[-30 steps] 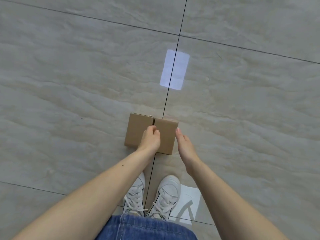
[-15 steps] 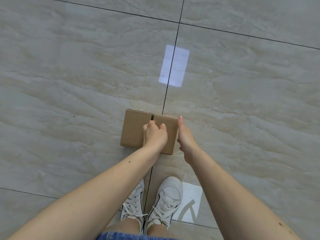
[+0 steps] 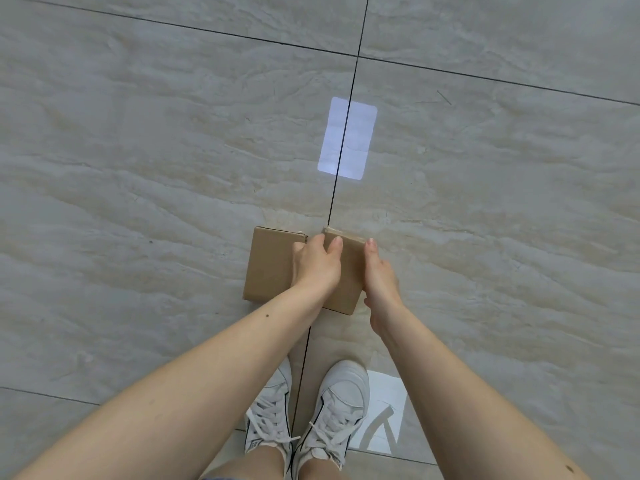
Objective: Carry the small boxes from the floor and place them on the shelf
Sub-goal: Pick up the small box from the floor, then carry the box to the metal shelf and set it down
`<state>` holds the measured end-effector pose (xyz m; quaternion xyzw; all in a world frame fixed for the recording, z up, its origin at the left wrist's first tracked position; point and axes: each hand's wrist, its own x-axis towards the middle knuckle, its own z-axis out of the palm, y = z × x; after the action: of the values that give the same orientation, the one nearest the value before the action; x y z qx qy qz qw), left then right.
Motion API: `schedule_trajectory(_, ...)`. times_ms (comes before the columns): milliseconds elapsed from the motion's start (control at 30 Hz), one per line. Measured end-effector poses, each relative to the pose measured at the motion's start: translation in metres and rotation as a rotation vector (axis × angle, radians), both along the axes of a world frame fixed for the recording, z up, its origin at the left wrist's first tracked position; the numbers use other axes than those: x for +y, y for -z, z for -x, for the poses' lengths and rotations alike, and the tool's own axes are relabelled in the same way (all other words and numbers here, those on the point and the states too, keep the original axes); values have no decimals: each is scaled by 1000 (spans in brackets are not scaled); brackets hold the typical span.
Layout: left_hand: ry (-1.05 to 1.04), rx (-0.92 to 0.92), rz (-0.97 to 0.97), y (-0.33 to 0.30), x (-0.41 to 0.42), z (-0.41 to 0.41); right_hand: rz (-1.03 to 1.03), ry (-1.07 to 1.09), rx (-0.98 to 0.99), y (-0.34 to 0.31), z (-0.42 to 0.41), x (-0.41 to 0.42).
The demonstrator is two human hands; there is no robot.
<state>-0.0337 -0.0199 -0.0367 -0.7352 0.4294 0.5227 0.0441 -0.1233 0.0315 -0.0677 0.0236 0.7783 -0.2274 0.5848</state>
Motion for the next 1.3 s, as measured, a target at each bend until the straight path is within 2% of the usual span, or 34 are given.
schedule_trajectory(167, -29, 19, 14, -29, -3, -1, -7, 82, 83, -28, 4, -2)
schedule_trajectory(433, -123, 70, 35, -111, -6, 7, 24, 117, 71, -106, 14, -2)
schedule_trajectory(733, -48, 120, 90, -239, -31, 22, 195, 88, 94, -245, 26, -31)
schedule_trajectory(1033, -22, 232, 214, -383, -52, 10, 288, 170, 119, -399, 27, -64)
schedule_trajectory(1300, -85, 472, 249, -510, -65, 6, 425, 266, 122, -519, 30, -82)
